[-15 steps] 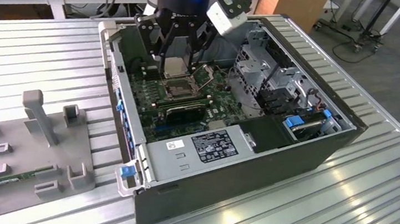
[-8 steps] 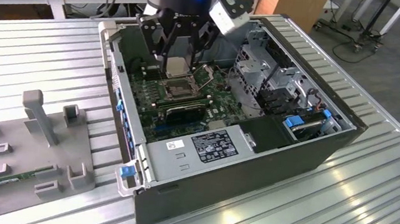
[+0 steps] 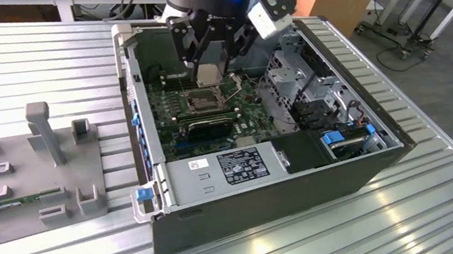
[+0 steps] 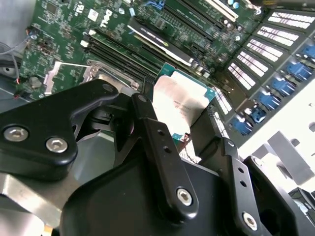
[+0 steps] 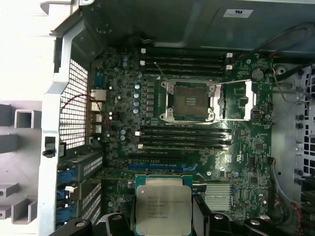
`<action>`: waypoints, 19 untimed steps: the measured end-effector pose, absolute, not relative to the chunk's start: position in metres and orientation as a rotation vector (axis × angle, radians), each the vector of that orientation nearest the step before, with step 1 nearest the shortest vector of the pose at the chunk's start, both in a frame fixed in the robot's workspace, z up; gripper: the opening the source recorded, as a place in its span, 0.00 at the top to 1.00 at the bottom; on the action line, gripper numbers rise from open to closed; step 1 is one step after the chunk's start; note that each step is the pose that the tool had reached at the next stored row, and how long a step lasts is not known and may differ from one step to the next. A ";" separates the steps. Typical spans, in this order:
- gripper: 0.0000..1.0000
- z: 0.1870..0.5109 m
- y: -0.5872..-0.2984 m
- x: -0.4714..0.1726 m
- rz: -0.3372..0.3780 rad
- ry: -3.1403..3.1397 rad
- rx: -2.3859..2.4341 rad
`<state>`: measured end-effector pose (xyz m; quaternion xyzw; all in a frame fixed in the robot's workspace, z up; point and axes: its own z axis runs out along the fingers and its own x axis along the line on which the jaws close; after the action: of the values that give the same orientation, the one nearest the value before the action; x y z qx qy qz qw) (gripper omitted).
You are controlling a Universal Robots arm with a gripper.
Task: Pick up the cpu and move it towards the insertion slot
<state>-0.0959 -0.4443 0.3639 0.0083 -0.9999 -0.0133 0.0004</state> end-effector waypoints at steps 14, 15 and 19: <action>0.45 0.363 -0.444 -0.080 -0.042 -3.140 0.026; 0.45 0.363 -0.444 -0.080 -0.042 -3.140 0.026; 0.45 0.363 -0.443 -0.080 -0.042 -3.140 0.026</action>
<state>-0.0805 -0.4430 0.3631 0.0083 -0.9999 -0.0133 0.0004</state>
